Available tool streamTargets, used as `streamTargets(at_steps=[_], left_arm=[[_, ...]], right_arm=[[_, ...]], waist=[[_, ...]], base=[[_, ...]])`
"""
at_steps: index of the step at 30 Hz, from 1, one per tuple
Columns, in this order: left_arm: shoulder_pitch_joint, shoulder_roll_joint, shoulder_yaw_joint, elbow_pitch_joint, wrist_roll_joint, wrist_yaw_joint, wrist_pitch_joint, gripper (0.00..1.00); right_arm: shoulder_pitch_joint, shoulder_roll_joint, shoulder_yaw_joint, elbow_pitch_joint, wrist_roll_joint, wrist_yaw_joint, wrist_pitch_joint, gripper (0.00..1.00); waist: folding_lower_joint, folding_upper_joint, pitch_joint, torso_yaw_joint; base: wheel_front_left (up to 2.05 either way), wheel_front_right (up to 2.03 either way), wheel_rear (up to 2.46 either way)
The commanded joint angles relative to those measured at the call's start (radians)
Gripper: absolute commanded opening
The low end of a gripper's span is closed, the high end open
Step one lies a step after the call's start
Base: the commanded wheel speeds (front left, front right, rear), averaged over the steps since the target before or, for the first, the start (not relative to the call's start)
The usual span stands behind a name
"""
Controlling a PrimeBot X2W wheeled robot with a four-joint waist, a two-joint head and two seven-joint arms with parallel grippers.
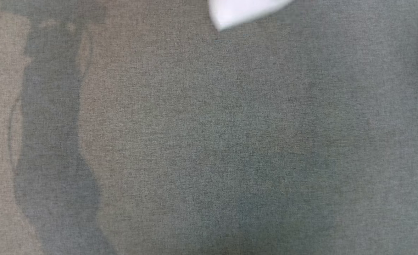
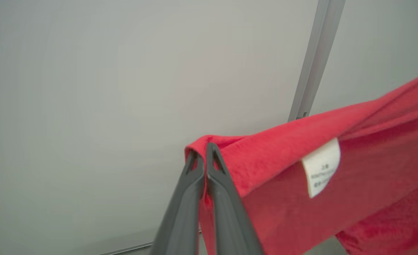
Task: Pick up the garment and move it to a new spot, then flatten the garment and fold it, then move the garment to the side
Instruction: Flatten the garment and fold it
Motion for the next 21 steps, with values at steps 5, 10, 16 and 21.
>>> streamTargets(at_steps=[5,10,16,21], left_arm=[[-0.069,-0.004,-0.04,0.09,-0.049,0.0,-0.046,0.0],[-0.014,0.001,-0.108,0.113,-0.126,0.0,-0.061,0.0],[0.09,0.036,-0.203,0.076,-0.226,-0.001,-0.034,0.0],[0.238,0.098,-0.305,-0.002,-0.331,-0.001,0.018,0.0]], right_arm=[[-0.092,-0.027,0.053,0.045,0.038,0.0,-0.066,0.0],[-0.047,-0.051,0.147,0.067,0.077,0.0,-0.016,0.0],[0.082,-0.084,0.246,0.038,0.128,0.0,0.025,0.0],[0.269,-0.128,0.335,-0.027,0.187,0.0,0.055,0.0]], waist=[[0.0,0.0,-0.013,-0.005],[0.0,0.0,-0.029,-0.01],[0.0,0.0,-0.058,-0.021],[0.0,0.0,-0.116,-0.03]], base=[[0.0,0.0,0.0],[0.0,0.0,0.0],[0.0,0.0,0.0],[0.0,0.0,0.0]])
